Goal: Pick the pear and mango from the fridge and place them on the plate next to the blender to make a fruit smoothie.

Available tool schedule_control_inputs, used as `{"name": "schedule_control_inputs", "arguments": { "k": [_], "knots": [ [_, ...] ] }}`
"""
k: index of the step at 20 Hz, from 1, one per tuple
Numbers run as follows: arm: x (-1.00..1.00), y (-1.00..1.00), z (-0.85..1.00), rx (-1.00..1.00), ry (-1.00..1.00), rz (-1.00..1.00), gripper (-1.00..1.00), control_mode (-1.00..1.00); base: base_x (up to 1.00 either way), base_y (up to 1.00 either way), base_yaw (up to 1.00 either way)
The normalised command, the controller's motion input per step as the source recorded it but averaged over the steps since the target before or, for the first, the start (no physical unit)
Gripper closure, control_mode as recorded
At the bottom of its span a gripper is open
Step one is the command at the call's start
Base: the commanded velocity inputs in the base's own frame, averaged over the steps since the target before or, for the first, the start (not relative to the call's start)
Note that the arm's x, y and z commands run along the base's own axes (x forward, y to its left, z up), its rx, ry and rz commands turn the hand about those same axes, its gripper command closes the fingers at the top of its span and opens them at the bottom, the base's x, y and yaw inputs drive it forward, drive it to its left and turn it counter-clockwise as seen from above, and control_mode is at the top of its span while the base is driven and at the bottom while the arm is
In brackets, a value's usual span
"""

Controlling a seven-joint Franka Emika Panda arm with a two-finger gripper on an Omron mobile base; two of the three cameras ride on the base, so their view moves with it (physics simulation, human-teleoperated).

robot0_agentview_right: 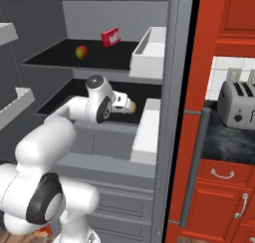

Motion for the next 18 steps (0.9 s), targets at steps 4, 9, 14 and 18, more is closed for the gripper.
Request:
{"name": "schedule_control_inputs", "arguments": {
  "k": [4,9,14,18],
  "knots": [
    [0.43,-0.18,-0.24,-0.01,0.00,0.00,-1.00,-1.00,0.00,0.00,0.00],
    [0.31,-0.22,-0.13,-0.01,0.00,0.00,-1.00,-1.00,0.00,0.00,0.00],
    [0.34,-0.11,0.00,0.00,0.00,0.00,-1.00,-1.00,0.00,0.00,0.00],
    [0.37,0.00,-0.02,0.00,0.00,0.00,-1.00,-1.00,0.00,0.00,0.00]
  ]
}}
